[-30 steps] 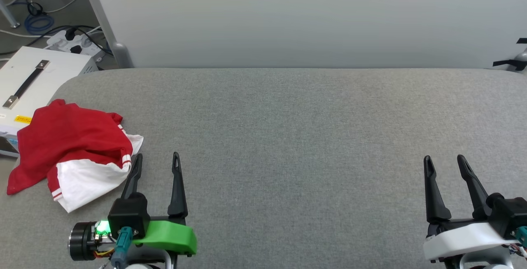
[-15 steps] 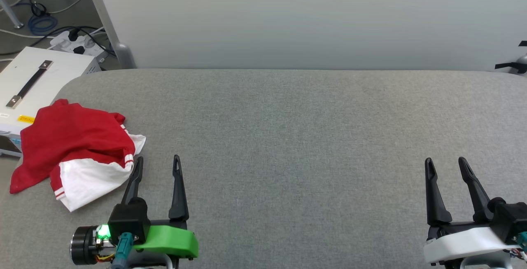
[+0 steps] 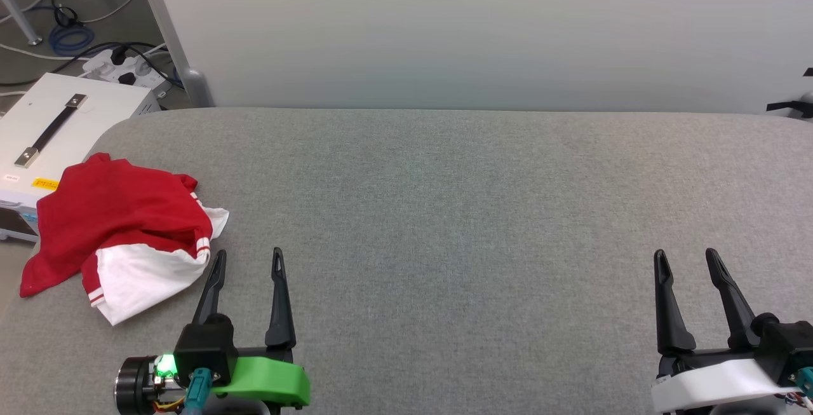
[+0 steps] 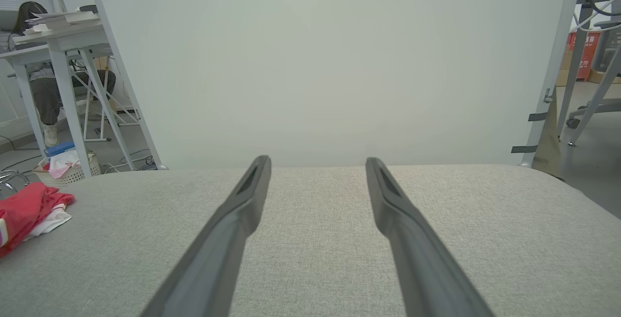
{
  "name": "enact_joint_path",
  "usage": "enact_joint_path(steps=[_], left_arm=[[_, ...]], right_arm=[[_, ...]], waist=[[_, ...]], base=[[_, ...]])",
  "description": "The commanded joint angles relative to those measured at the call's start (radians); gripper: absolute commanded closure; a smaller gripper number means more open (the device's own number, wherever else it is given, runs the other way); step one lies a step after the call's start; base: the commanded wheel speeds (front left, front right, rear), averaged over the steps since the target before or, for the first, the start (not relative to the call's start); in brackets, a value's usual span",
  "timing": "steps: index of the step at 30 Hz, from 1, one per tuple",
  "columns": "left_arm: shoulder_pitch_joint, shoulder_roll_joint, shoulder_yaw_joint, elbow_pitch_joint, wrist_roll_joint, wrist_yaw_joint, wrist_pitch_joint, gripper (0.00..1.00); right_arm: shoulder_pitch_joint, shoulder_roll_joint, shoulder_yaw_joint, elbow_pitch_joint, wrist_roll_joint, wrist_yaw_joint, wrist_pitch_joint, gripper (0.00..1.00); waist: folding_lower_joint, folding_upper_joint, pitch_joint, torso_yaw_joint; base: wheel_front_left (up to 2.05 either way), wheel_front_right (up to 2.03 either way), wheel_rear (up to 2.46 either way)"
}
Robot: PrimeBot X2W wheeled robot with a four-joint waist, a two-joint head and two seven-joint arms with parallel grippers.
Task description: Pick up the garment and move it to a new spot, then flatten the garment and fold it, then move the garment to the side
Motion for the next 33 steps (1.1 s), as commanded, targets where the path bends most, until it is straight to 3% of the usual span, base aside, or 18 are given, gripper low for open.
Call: enact_joint_path(steps=[1, 17, 33], left_arm=[[0.008, -0.004, 0.000, 0.003, -0.003, 0.006, -0.007, 0.00], [-0.002, -0.004, 0.005, 0.011, -0.003, 0.005, -0.007, 0.00], [-0.019, -0.004, 0.043, 0.015, -0.017, 0.000, -0.007, 0.00]], right_arm=[[0.015, -0.001, 0.000, 0.004, 0.011, -0.001, -0.009, 0.00], [0.016, -0.001, 0.002, 0.008, 0.004, -0.001, -0.009, 0.00], [0.008, -0.001, 0.013, 0.004, 0.002, -0.001, -0.009, 0.00]], waist=[[0.0000, -0.0001, 0.000, 0.000], [0.0000, -0.0001, 0.007, 0.030], [0.0000, -0.0001, 0.025, 0.213]], base=[[0.00, 0.00, 0.00], [0.00, 0.00, 0.00], [0.00, 0.00, 0.00]])
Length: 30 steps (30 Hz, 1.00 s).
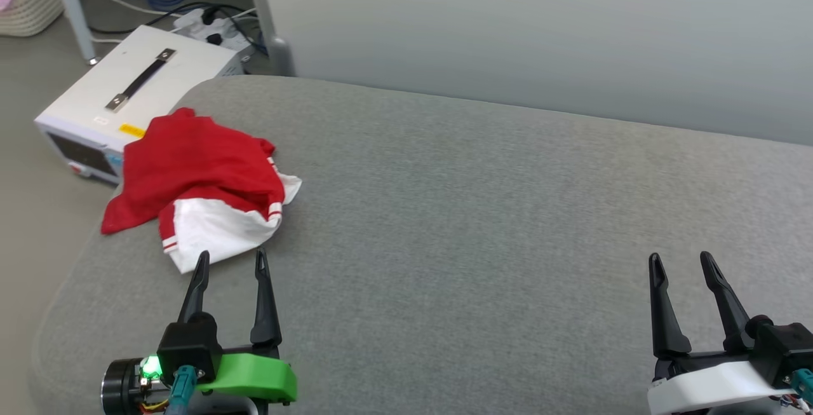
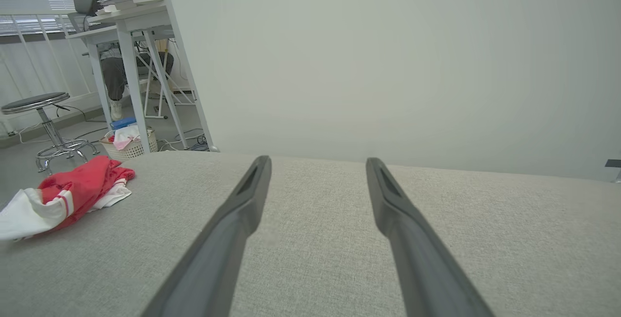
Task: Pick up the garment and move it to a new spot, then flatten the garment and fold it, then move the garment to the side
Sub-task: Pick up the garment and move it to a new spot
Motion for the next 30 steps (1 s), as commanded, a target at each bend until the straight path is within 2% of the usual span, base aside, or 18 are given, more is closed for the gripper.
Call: enact_joint_path(steps=[1, 5, 7, 15, 23, 30], left_arm=[[-0.016, -0.004, 0.005, 0.003, -0.007, -0.004, -0.006, 0.00], [-0.019, -0.004, 0.013, 0.004, -0.012, -0.006, -0.006, 0.00], [-0.020, -0.004, 0.022, 0.005, -0.018, -0.008, -0.006, 0.00], [-0.024, -0.004, 0.039, 0.008, -0.040, -0.011, -0.006, 0.00], [-0.025, -0.004, 0.049, 0.012, -0.067, -0.004, -0.006, 0.00], [-0.024, -0.004, 0.061, 0.015, -0.072, -0.001, -0.006, 0.00]], right_arm=[[0.002, -0.001, 0.000, -0.001, 0.005, -0.001, -0.009, 0.00], [-0.002, -0.001, 0.002, -0.001, 0.007, -0.001, -0.009, 0.00], [-0.005, -0.001, 0.005, 0.000, 0.011, -0.001, -0.009, 0.00], [-0.013, -0.001, 0.011, -0.001, 0.007, -0.001, -0.009, 0.00], [-0.019, -0.001, 0.012, -0.004, 0.000, -0.001, -0.009, 0.00], [-0.027, -0.001, 0.013, -0.003, -0.005, -0.001, -0.009, 0.00]], waist=[[0.0000, 0.0000, 0.009, 0.065], [0.0000, 0.0000, 0.013, 0.124], [0.0000, 0.0000, 0.018, 0.182], [0.0000, 0.0000, 0.029, 0.287], [0.0000, 0.0000, 0.040, 0.360], [0.0000, 0.0000, 0.047, 0.381]], base=[[0.00, 0.00, 0.00], [0.00, 0.00, 0.00], [0.00, 0.00, 0.00], [0.00, 0.00, 0.00], [0.00, 0.00, 0.00], [0.00, 0.00, 0.00]])
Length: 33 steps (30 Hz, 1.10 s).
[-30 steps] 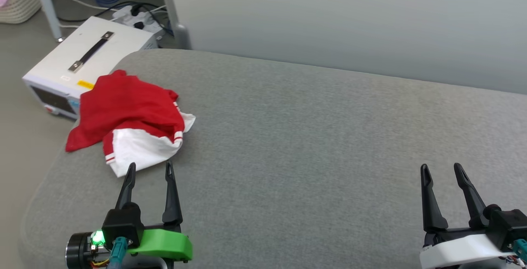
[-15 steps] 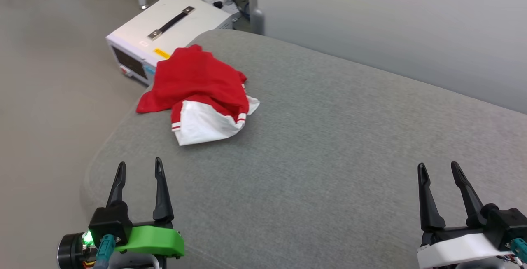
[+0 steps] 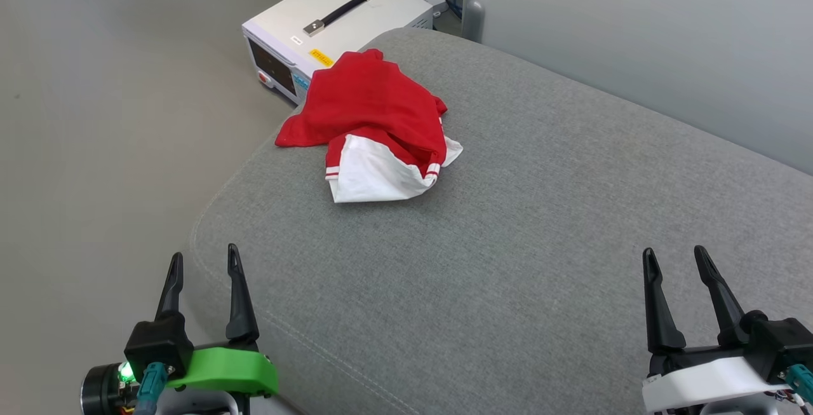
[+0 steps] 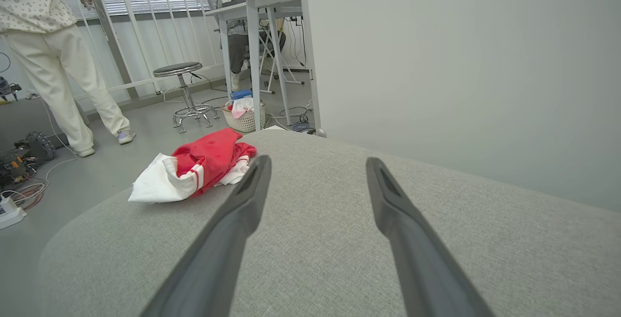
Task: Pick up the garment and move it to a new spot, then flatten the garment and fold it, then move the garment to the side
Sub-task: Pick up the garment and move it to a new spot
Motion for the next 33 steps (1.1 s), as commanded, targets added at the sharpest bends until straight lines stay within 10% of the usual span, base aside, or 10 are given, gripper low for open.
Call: enact_joint_path(steps=[1, 20, 33], left_arm=[[-0.014, -0.004, 0.005, 0.003, -0.011, 0.005, -0.006, 0.00], [-0.486, 0.097, 0.270, 0.159, -0.090, -0.209, -0.006, 0.00], [-0.855, 0.388, -0.035, 0.435, -0.302, -0.223, 0.092, 0.00]], right_arm=[[-0.015, -0.002, 0.000, -0.002, -0.003, -0.001, -0.006, 0.00], [-0.121, -0.002, 0.027, -0.058, -0.106, -0.001, -0.006, 0.00], [-0.191, -0.005, 0.032, -0.123, -0.192, -0.001, -0.006, 0.00]], waist=[[0.0000, 0.0000, 0.004, 0.005], [0.0000, 0.0000, 0.191, -0.188], [0.0000, 0.0000, 0.336, -0.286]], base=[[0.00, 0.00, 0.00], [0.00, 0.00, 0.00], [0.00, 0.00, 0.00]])
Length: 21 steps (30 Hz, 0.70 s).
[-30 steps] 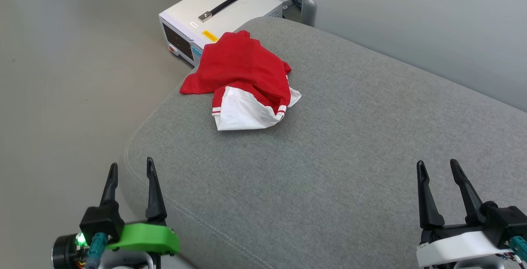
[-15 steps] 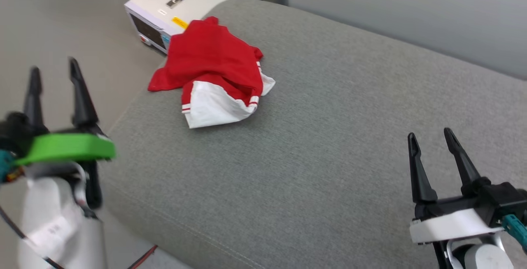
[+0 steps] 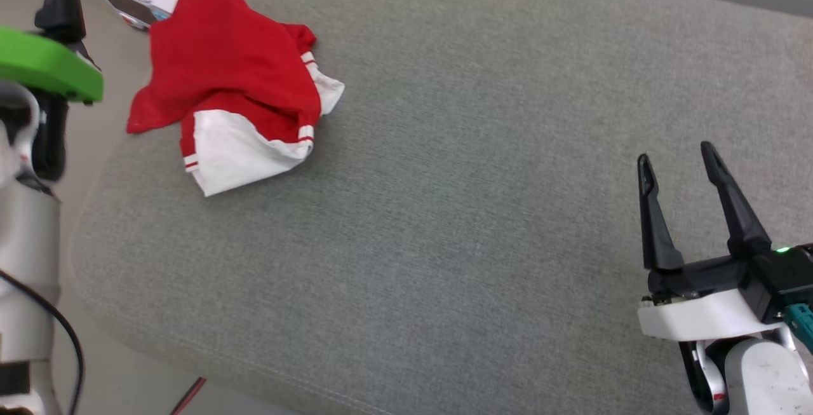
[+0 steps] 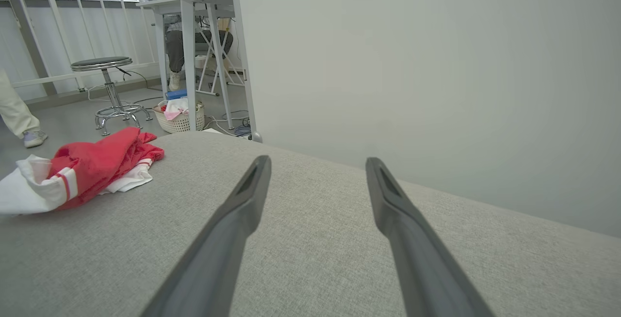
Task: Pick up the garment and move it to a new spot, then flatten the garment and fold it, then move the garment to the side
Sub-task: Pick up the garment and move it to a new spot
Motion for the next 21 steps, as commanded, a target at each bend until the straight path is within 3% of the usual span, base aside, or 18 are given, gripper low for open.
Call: enact_joint_path(steps=[1, 6, 12, 16, 21], left_arm=[[-0.045, 0.027, -0.043, 0.026, -0.055, -0.003, 0.051, 0.00], [-0.149, 0.107, -0.194, 0.110, -0.277, -0.003, 0.326, 0.00], [-0.213, 0.186, -0.351, 0.136, -0.464, -0.003, 0.663, 0.00], [-0.231, 0.217, -0.434, 0.142, -0.530, -0.003, 0.812, 0.00], [-0.240, 0.231, -0.539, 0.165, -0.534, -0.003, 0.899, 0.00]], right_arm=[[-0.024, -0.008, -0.003, -0.011, -0.007, -0.001, -0.006, 0.00], [-0.052, -0.024, 0.000, -0.022, -0.010, -0.001, -0.006, 0.00], [-0.081, -0.033, 0.012, -0.029, -0.014, -0.001, -0.006, 0.00], [-0.096, -0.033, 0.017, -0.032, -0.017, -0.001, -0.006, 0.00], [-0.111, -0.035, 0.021, -0.032, -0.018, -0.001, -0.006, 0.00]], waist=[[-0.0002, -0.0001, 0.073, -0.057], [-0.0002, -0.0001, 0.116, -0.077], [-0.0002, -0.0001, 0.163, -0.104], [-0.0002, -0.0001, 0.188, -0.124], [-0.0002, -0.0001, 0.215, -0.142]], base=[[0.00, 0.00, 0.00], [0.00, 0.00, 0.00], [0.00, 0.00, 0.00], [0.00, 0.00, 0.00], [0.00, 0.00, 0.00]])
